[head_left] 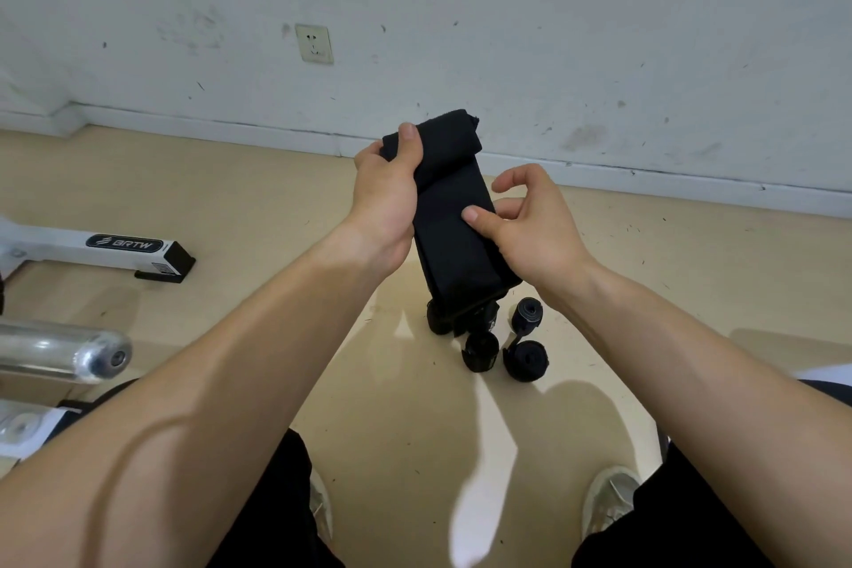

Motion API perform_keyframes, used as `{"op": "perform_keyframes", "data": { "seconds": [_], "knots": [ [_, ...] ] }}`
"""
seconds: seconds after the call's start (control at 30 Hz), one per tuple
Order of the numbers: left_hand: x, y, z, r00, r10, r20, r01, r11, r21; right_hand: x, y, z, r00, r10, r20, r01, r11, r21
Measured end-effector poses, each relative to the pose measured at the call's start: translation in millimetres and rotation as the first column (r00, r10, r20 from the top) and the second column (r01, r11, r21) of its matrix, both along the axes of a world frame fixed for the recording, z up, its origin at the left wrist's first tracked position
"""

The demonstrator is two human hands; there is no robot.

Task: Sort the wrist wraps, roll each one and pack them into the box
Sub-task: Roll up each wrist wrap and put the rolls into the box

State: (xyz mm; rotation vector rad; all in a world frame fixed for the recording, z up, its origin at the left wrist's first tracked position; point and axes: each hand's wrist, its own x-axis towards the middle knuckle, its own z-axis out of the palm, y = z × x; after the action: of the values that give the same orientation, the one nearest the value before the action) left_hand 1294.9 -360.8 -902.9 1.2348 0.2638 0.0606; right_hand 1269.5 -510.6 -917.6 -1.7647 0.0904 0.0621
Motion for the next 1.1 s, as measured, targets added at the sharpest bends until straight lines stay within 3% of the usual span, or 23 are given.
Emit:
{"op": "perform_keyframes", "data": {
  "seconds": [0.2, 0.47, 0.63, 0.87, 1.1],
  "knots": [
    [-3.7, -3.6, -3.7, 1.0, -0.017, -0.001, 0.017, 0.995, 0.102, 2.6, -4.8, 5.5, 0.982, 0.172, -0.082, -0.165, 0.983, 0.076],
    [-5.9, -1.7, -3.3, 0.994, -0.055, 0.09, 0.022, 0.943, 0.332, 6.9, -10.6, 8.8, 0.958, 0.261, -0.117, -0.227, 0.943, 0.243],
    [-6.0, 2.0, -1.3, 0.978, -0.148, 0.15, 0.057, 0.871, 0.488, 10.4, -14.9, 9.3, 0.959, 0.247, -0.138, -0.224, 0.961, 0.163],
    [-10.8, 2.5, 2.2, 0.911, -0.356, 0.206, 0.148, 0.752, 0.643, 14.7, -20.3, 17.9, 0.95, 0.19, -0.246, -0.12, 0.954, 0.276],
    [-16.2, -3.9, -2.6, 0.895, -0.403, 0.189, 0.185, 0.723, 0.665, 13.9, -11.5, 11.8, 0.96, 0.2, -0.194, -0.159, 0.965, 0.209]
  ]
}}
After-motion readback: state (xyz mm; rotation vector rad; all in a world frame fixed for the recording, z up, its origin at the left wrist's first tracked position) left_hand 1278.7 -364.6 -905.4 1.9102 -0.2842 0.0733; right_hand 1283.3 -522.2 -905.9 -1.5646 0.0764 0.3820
